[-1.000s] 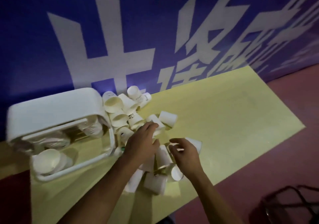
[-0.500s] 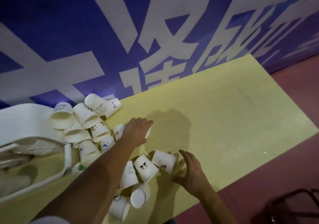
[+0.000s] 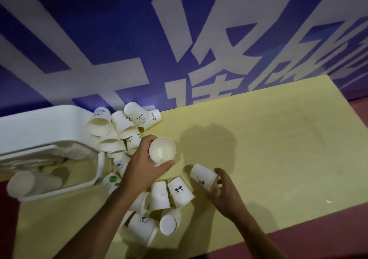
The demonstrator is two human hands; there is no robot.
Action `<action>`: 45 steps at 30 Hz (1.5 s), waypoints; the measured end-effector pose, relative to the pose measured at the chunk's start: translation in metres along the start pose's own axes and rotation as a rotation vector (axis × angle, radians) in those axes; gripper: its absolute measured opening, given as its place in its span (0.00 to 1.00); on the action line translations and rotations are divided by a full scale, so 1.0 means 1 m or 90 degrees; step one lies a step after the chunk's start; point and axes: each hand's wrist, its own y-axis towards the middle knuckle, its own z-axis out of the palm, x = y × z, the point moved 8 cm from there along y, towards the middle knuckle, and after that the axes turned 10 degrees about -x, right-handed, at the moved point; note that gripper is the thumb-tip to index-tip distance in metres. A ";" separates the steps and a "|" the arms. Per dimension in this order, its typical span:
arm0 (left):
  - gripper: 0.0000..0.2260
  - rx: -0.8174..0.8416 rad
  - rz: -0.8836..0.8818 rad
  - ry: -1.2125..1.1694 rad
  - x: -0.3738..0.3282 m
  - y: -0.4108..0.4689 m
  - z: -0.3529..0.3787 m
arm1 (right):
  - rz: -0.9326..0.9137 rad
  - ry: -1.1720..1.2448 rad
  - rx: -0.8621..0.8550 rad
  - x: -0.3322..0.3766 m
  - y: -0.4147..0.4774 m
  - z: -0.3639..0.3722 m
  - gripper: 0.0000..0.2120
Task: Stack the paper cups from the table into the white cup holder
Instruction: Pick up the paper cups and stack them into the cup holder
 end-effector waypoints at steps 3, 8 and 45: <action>0.34 -0.055 -0.038 -0.057 0.022 -0.018 -0.037 | 0.006 0.052 -0.078 0.025 0.016 -0.022 0.40; 0.32 -0.139 -0.065 -0.107 0.053 -0.046 -0.103 | -0.120 0.082 -0.119 0.134 0.029 -0.029 0.37; 0.34 -0.208 0.000 -0.086 0.248 -0.028 -0.346 | -0.178 0.178 -0.076 0.410 -0.113 0.255 0.34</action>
